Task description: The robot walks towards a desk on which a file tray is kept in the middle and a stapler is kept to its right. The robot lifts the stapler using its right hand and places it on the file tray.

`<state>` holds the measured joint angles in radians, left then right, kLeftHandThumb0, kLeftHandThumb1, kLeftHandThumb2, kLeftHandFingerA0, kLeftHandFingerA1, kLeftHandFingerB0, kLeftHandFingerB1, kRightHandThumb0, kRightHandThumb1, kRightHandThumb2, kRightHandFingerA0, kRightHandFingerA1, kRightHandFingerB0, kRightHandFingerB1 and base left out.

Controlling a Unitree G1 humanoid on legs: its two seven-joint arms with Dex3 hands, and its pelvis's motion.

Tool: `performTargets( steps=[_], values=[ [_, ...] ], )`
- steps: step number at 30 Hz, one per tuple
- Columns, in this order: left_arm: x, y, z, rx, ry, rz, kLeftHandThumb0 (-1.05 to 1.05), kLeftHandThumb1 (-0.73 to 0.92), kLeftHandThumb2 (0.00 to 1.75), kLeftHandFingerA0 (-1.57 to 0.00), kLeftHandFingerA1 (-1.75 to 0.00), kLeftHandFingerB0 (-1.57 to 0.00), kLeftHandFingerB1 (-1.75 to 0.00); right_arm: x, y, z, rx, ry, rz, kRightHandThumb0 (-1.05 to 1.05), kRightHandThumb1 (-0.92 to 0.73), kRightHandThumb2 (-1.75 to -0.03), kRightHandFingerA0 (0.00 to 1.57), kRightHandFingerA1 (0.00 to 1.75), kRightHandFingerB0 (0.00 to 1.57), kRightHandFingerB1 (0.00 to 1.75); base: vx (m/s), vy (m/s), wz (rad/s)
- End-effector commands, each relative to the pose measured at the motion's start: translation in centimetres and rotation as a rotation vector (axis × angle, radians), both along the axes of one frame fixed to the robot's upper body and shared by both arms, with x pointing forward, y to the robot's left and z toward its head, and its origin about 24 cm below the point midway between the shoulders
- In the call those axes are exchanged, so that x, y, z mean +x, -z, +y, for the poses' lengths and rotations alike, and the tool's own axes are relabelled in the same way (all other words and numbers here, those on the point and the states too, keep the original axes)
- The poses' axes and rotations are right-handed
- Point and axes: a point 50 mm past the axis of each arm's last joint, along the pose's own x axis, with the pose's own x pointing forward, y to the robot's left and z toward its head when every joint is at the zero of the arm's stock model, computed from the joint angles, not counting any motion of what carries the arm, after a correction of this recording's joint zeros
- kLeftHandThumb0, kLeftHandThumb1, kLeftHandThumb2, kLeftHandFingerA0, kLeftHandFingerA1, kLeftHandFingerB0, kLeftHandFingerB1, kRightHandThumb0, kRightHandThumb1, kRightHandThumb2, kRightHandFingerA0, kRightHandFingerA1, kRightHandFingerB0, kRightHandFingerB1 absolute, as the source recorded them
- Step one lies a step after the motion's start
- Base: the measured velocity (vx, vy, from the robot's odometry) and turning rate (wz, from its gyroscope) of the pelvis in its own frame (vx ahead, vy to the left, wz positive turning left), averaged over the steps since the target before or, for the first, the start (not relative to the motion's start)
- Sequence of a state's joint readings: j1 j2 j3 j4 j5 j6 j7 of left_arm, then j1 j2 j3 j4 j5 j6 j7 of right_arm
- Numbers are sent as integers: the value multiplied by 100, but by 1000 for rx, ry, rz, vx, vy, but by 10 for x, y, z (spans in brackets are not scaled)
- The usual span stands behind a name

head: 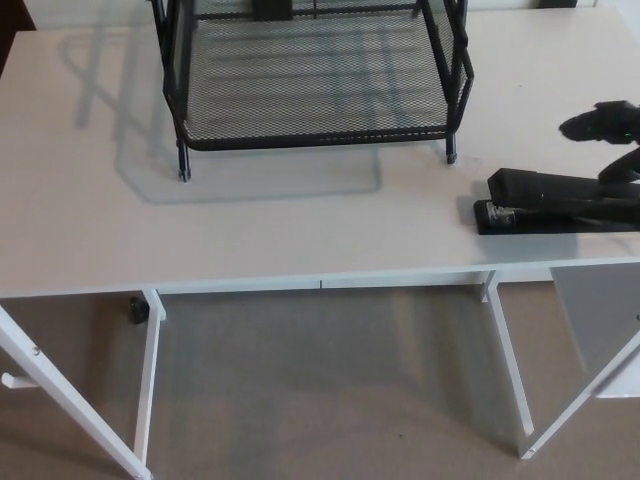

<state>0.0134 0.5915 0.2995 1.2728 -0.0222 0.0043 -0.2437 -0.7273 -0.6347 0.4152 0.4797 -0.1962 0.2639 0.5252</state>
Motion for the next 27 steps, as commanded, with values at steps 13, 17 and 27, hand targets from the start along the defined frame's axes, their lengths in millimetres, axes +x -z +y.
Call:
performTargets(
  steps=[13,17,27],
  values=[
    [1,-3,2,41,78,22,-91,34,133,-66,-111,-45,-100,9,12,23,-156,-117,-98,-52,-60,-59,26,45,25,29,0,0,0],
    [3,-2,1,36,78,26,-89,33,132,-64,-110,-43,-98,2,26,30,-273,-219,-105,-54,-59,-58,26,49,29,33,0,0,0],
    [4,0,-2,23,89,30,-83,42,135,-66,-106,-15,-82,-5,64,24,-558,-318,-27,-51,-57,-58,30,51,31,32,0,0,0]
  ],
)
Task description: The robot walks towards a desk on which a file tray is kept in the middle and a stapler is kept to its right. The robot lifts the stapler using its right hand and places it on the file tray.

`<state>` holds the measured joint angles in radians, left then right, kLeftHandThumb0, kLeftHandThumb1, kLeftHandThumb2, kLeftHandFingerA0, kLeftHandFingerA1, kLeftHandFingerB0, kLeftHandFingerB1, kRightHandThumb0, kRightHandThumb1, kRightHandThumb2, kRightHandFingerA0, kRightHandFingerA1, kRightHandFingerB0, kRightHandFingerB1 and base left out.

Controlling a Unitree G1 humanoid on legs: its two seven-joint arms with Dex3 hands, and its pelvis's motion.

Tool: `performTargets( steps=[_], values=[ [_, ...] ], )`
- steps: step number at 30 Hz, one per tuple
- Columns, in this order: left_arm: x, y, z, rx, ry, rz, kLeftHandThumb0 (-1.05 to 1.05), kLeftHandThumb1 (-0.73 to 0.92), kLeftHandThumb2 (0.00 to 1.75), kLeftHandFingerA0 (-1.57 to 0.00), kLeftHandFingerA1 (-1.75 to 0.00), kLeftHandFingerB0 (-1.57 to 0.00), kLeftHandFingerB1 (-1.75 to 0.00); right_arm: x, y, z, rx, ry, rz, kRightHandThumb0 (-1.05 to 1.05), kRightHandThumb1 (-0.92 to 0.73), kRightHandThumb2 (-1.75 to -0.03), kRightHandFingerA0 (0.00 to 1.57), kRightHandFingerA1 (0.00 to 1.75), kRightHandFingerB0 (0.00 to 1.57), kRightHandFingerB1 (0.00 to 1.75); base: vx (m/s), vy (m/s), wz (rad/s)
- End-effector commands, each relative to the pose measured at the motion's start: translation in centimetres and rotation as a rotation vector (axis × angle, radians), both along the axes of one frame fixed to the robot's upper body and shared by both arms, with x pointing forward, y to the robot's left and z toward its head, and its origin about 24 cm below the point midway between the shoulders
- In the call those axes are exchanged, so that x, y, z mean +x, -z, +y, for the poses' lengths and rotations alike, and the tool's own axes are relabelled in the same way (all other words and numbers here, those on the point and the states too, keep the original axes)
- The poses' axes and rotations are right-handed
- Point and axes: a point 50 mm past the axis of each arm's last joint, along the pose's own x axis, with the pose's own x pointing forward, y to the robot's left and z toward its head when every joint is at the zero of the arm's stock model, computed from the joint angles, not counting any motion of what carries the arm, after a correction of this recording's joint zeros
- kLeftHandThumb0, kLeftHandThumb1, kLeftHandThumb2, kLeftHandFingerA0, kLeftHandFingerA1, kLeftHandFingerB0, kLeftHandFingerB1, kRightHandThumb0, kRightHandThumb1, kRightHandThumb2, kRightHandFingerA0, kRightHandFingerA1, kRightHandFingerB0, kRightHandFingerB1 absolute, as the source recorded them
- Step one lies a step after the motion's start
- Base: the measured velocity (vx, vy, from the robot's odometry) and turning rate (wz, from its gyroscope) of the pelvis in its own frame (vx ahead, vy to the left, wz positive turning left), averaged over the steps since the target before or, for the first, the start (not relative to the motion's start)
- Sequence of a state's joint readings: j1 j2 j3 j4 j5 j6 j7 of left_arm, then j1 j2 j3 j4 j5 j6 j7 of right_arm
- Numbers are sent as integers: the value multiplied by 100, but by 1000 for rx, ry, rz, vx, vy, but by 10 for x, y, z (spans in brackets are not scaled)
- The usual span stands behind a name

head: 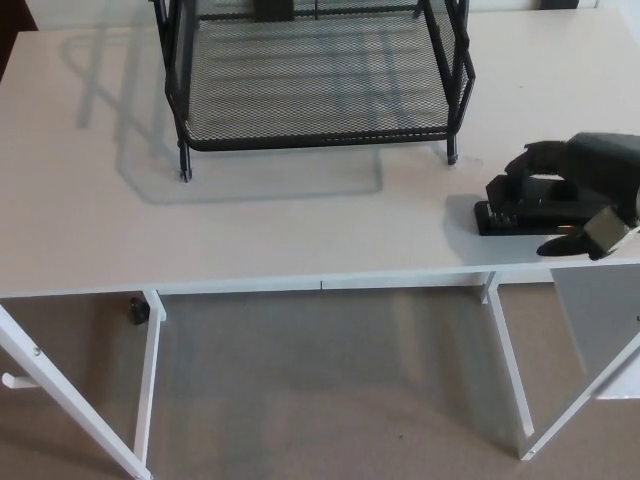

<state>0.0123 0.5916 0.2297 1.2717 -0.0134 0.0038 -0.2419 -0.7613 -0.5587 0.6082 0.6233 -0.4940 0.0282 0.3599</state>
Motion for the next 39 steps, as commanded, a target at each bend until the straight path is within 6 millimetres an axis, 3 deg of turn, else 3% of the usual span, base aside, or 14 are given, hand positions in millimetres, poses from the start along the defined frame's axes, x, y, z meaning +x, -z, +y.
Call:
performTargets(
  steps=[1,10,13,14,15,22,24,26,27,31,32,33,34,39],
  values=[
    [3,-3,1,17,36,-20,-83,42,135,-66,-106,-15,-82,-11,33,-10,-224,-68,52,-51,-57,-58,30,51,31,32,0,0,0],
    [3,-3,1,34,81,12,-81,43,137,-71,-107,-19,-83,-12,37,-22,-216,-41,24,-47,-59,-58,35,55,32,34,0,0,0],
    [3,-2,1,36,71,15,-87,32,136,-69,-109,-43,-97,-13,38,-23,-237,-47,-4,-48,-59,-58,39,55,35,32,0,0,0],
    [3,-2,1,33,67,12,-87,30,136,-69,-109,-45,-99,-13,37,-24,-246,-51,-28,-56,-46,-82,38,61,29,46,0,0,0],
    [4,-2,0,32,74,18,-69,48,135,-70,-103,-26,-81,-13,37,-25,-260,-59,-51,-50,-59,-58,44,58,35,34,0,0,0],
    [3,-1,-1,37,78,27,-81,30,137,-66,-107,-48,-98,-14,38,-30,-244,-23,-174,-46,-62,-59,40,50,37,32,0,0,0],
    [3,0,-1,37,71,27,-68,46,134,-66,-100,-24,-80,-14,38,-30,-228,-8,-202,-52,-48,-81,40,59,31,46,0,0,0],
    [2,1,-2,34,61,28,-82,32,133,-67,-105,-42,-93,-15,38,-31,-213,10,-238,-44,-59,-58,44,51,39,32,0,0,0],
    [2,1,-2,38,66,33,-81,31,137,-67,-108,-43,-98,-15,37,-32,-177,23,-270,-47,-48,-80,41,60,31,46,0,0,0],
    [1,1,-1,30,67,29,-76,24,144,-60,-114,-42,-106,-18,36,-32,-96,22,-382,-36,-57,-57,40,55,34,35,0,0,0],
    [1,1,-1,31,69,31,-67,46,133,-65,-100,-28,-81,-18,35,-32,-93,17,-398,-37,-60,-58,32,57,27,36,0,0,0],
    [0,2,-1,40,76,43,-83,30,132,-67,-105,-47,-95,-19,34,-33,-75,3,-434,-36,-59,-58,30,58,26,37,0,0,0],
    [-1,2,-2,40,78,40,-67,46,132,-66,-99,-26,-79,-19,32,-34,-70,-7,-464,-36,-61,-58,26,59,23,37,0,0,0],
    [-1,2,-2,48,77,51,-78,33,133,-71,-105,-51,-95,-15,23,-36,-86,-31,-520,-42,-63,-59,12,51,21,37,0,0,0]
  ],
)
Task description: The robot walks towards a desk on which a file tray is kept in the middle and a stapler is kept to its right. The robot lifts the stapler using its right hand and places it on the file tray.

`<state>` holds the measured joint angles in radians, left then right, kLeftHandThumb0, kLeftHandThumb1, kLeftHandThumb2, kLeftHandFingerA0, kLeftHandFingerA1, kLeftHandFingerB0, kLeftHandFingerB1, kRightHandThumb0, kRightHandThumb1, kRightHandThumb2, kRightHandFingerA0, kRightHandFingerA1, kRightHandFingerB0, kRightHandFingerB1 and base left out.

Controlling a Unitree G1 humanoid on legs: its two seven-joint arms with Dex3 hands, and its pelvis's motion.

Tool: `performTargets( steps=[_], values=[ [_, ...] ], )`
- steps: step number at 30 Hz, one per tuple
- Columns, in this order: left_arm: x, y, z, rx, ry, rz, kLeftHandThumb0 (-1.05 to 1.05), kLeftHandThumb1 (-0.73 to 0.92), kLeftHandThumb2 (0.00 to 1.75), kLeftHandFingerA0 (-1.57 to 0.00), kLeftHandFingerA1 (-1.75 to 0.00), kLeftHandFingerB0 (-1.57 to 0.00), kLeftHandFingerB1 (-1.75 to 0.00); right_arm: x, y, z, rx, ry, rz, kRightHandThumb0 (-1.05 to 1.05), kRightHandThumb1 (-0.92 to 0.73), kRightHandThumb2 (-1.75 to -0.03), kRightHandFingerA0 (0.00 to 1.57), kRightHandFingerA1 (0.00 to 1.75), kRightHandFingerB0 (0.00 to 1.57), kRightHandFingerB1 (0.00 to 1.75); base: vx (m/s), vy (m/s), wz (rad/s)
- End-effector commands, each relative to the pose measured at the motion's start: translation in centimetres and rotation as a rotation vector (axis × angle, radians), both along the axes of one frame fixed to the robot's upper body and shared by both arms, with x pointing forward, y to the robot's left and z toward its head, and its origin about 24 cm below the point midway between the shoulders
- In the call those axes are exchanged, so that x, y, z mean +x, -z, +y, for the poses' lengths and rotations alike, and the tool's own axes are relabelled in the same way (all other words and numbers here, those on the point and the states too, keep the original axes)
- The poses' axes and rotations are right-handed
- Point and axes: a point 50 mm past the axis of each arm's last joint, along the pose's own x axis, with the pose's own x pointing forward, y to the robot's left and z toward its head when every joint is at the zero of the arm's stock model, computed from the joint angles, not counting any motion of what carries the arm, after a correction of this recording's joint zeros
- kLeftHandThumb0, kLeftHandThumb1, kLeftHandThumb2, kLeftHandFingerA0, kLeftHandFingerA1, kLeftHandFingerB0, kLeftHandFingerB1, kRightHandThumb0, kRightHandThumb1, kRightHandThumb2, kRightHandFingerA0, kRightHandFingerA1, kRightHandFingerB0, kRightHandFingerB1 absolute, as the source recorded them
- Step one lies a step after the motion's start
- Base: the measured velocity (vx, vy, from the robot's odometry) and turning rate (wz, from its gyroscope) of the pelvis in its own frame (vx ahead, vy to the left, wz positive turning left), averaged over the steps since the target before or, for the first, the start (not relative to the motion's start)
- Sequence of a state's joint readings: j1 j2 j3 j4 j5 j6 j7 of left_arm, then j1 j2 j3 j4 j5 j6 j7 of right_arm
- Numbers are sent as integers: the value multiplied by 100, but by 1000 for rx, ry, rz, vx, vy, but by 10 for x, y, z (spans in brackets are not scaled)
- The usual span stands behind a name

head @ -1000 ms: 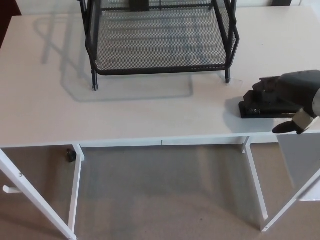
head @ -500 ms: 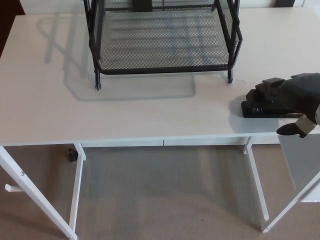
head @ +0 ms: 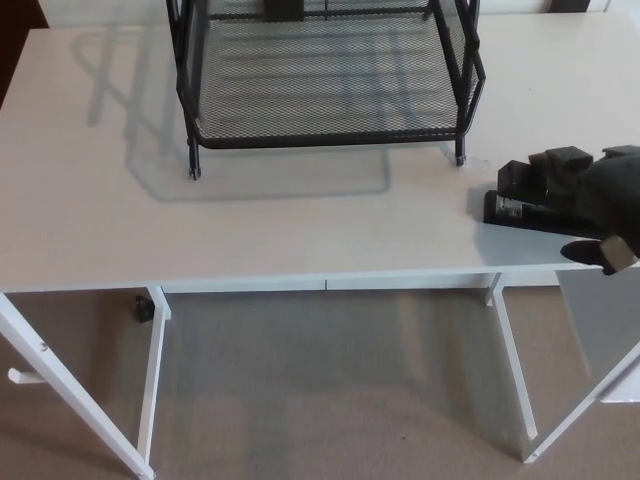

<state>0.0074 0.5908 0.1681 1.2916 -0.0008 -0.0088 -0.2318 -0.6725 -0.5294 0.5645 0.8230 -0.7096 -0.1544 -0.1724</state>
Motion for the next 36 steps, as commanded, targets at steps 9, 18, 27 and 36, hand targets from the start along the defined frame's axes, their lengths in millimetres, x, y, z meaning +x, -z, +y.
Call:
performTargets(
  steps=[9,18,27,36],
  values=[
    [4,-3,3,34,32,-12,-77,30,136,-68,-107,-51,-97,2,-10,-9,-32,-29,-145,-50,-57,-57,3,43,16,32,0,0,0],
    [5,-3,2,43,59,0,-61,48,131,-69,-99,-38,-82,12,-8,-8,-80,70,13,-55,-58,-59,3,35,11,28,0,0,0],
    [10,-3,0,27,65,-13,-87,36,132,-68,-105,-44,-94,16,-6,-8,-41,172,164,-60,-58,-59,1,46,10,31,0,0,0],
    [12,-4,0,19,113,0,-88,43,136,-75,-106,-16,-78,19,-3,-4,-36,213,209,-32,-76,-63,78,107,41,34,0,0,0]
  ],
)
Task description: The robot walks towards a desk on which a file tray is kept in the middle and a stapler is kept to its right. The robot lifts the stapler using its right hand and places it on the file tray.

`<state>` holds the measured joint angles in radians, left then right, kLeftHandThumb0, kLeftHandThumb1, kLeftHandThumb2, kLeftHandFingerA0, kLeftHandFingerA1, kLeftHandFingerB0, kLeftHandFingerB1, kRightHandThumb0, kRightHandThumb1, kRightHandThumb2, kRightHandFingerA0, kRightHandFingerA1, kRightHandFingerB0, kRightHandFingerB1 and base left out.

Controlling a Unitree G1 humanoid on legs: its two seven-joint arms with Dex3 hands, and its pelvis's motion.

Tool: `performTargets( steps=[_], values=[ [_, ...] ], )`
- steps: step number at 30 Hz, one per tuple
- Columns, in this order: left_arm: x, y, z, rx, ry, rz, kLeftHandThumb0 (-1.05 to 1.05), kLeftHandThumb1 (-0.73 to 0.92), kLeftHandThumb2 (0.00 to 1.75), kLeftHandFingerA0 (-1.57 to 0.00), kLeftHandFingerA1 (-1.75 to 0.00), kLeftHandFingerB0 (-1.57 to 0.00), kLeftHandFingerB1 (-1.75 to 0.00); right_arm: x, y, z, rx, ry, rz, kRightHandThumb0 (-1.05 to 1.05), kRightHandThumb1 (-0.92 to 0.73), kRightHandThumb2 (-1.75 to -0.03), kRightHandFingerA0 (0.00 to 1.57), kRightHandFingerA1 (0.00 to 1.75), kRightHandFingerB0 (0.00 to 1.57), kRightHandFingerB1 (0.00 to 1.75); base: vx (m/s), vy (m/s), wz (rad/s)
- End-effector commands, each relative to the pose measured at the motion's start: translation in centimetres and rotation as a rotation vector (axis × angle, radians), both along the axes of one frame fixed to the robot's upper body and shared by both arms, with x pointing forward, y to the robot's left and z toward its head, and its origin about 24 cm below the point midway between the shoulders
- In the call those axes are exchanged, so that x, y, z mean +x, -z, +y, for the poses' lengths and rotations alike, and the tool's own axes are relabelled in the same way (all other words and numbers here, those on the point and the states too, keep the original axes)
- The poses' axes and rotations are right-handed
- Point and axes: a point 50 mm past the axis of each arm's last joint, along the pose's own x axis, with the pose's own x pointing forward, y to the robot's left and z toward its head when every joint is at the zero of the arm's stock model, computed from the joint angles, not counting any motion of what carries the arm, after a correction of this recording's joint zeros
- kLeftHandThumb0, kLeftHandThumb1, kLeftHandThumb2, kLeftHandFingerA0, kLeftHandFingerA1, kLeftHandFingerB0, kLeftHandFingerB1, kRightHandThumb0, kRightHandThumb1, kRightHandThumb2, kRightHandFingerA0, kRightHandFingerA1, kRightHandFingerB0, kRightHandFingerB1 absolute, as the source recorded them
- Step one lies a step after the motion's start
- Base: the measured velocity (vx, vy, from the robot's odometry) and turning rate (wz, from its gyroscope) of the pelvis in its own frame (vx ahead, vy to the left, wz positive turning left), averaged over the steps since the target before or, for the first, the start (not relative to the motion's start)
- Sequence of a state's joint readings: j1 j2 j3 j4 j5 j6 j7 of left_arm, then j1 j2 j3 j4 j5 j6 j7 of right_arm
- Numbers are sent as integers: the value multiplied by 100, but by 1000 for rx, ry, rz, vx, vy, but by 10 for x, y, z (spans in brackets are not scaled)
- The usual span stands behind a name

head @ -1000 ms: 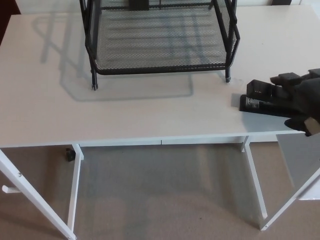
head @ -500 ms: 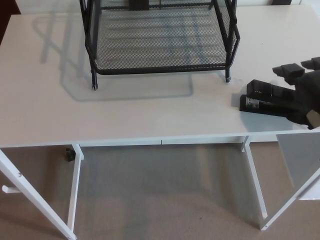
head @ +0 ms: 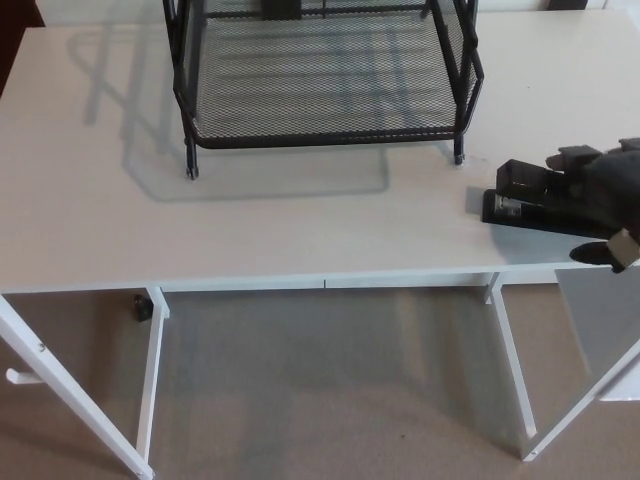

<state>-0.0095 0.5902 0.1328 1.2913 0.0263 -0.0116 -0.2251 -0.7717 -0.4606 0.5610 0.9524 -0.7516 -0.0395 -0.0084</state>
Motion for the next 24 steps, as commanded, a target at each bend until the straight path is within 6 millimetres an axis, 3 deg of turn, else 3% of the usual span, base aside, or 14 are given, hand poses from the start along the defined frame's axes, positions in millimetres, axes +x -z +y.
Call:
performTargets(
  steps=[1,3,5,6,7,10,11,12,18,19,21,22,23,24],
  values=[
    [6,-5,2,2,62,-25,-88,43,136,-75,-106,-16,-78,4,-4,-2,19,77,60,-32,-76,-63,78,107,41,34,0,0,0],
    [6,-4,2,6,61,-20,-100,41,130,-69,-106,-47,-97,4,-6,0,24,80,58,-28,-78,-63,76,102,49,36,0,0,0],
    [5,-2,0,6,47,-20,-88,44,135,-71,-104,-13,-77,5,-7,-1,-24,76,71,-24,-74,-62,69,101,57,38,0,0,0],
    [5,-2,0,5,49,-18,-101,43,130,-69,-106,-45,-96,5,-8,1,-39,60,30,-27,-70,-61,76,98,67,41,0,0,0],
    [4,-2,0,8,61,-15,-103,46,131,-70,-105,-45,-95,4,-6,4,-86,55,-33,-35,-56,-57,83,149,86,51,0,0,0],
    [4,-1,-1,9,66,-13,-103,46,131,-70,-105,-45,-95,3,-5,5,-108,54,-61,-35,-56,-57,83,149,86,51,0,0,0],
    [4,-1,-1,13,82,-10,-100,48,142,-73,-107,0,-73,1,-4,6,-138,34,-117,-38,-57,-57,84,166,82,70,0,0,0],
    [4,-1,-2,16,83,-4,-96,50,141,-70,-104,0,-72,0,-3,8,-143,28,-141,-35,-56,-58,82,168,77,69,0,0,0],
    [1,0,-1,14,78,-1,-102,44,141,-73,-109,0,-75,-8,3,11,-112,-11,-239,-33,-82,-65,87,166,62,110,0,0,0],
    [1,0,-2,17,84,-1,-105,60,121,-69,-112,-41,-104,-12,7,11,-100,-27,-278,-29,-76,-72,88,163,67,100,0,0,0],
    [1,1,-2,15,83,-3,-105,58,121,-65,-115,-37,-110,-16,10,13,-97,-38,-309,-30,-74,-71,91,164,69,97,0,0,0],
    [1,0,-2,12,82,-7,-105,53,128,-69,-106,-44,-97,-18,13,14,-93,-47,-353,-33,-52,-97,122,135,77,91,0,0,0],
    [1,0,-2,11,84,-9,-105,54,132,-70,-105,-44,-96,-20,16,14,-86,-51,-392,-27,-68,-71,93,156,77,95,0,0,0],
    [1,0,-2,9,81,-12,-105,53,134,-70,-106,-38,-94,-22,17,14,-78,-57,-405,-24,-66,-72,91,132,79,98,0,0,0]
  ],
)
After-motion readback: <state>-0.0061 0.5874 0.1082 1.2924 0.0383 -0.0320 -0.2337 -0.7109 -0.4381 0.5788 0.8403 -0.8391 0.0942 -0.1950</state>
